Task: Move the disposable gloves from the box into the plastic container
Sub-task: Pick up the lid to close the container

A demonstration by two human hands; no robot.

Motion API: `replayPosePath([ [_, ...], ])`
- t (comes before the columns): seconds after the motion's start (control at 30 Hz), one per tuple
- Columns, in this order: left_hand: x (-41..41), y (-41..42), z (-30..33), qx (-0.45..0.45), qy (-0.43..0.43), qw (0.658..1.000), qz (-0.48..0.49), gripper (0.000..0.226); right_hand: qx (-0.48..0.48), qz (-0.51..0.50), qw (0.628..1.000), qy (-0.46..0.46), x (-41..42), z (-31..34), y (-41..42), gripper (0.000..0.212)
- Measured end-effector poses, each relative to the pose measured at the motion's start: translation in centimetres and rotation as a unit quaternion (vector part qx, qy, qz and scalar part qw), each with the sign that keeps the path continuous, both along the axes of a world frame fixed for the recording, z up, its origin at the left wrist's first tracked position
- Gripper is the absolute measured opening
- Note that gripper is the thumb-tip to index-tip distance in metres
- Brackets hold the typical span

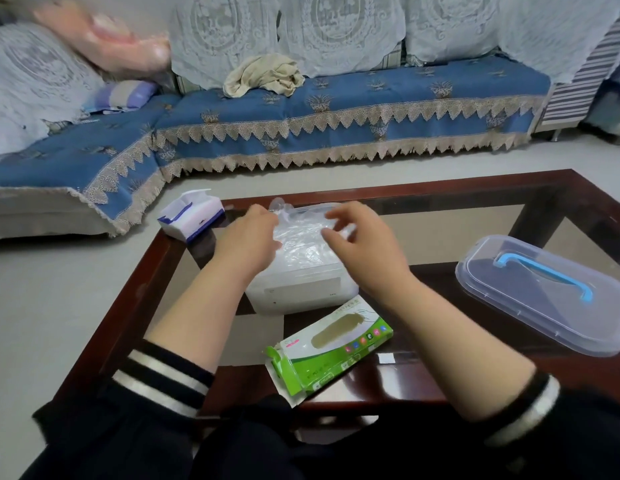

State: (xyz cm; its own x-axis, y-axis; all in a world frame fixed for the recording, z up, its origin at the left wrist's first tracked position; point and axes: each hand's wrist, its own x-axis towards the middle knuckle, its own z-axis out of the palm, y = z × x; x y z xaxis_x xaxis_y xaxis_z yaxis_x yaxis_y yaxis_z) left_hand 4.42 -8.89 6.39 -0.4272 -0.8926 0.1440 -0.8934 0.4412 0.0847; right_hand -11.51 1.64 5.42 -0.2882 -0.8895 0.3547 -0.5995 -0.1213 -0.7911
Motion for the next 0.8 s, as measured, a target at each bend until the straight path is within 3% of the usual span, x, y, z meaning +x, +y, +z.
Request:
replayPosePath([
  [0.1,-0.8,-1.7,-0.5,0.119,-0.095,0.988,-0.017,0.079,0.165,0.024,0.966,0.199,0.6,0.8,-5.6,0.046],
  [0.2,-0.8,-3.6,-1.7,0.208,-0.131,0.969,-0.008,0.092,0.352,0.091,0.862,0.353,1.0,-0.8,-9.3,0.069],
  [0.27,-1.1,-3.6,-2.5,0.247,-0.144,0.958,-0.013,0.086,0.418,0.117,0.823,0.367,0.8,-2.7,-10.7,0.066],
  [0.37,-1.4,-3.6,-3.9,0.261,-0.189,0.947,-0.02,0.069,0.458,0.129,0.815,0.331,0.5,-4.4,-11.6,0.061],
  [0.5,-1.5,-3.3,-3.9,0.258,-0.189,0.947,-0.006,0.067,0.432,0.135,0.835,0.314,0.5,-3.8,-10.6,0.061],
  [0.6,-1.1,-2.4,-2.1,0.217,-0.129,0.968,0.009,0.058,0.359,0.1,0.882,0.29,-0.1,-2.5,-9.6,0.06],
  [0.7,-0.1,-0.6,-1.8,0.082,-0.018,0.995,0.047,0.039,0.181,0.001,0.956,0.231,-1.4,-1.5,-7.0,0.033],
  [0.8,0.9,2.2,-3.9,-0.071,0.103,0.985,0.116,0.032,0.083,-0.11,0.98,0.143,-4.1,-3.0,-3.1,0.024],
])
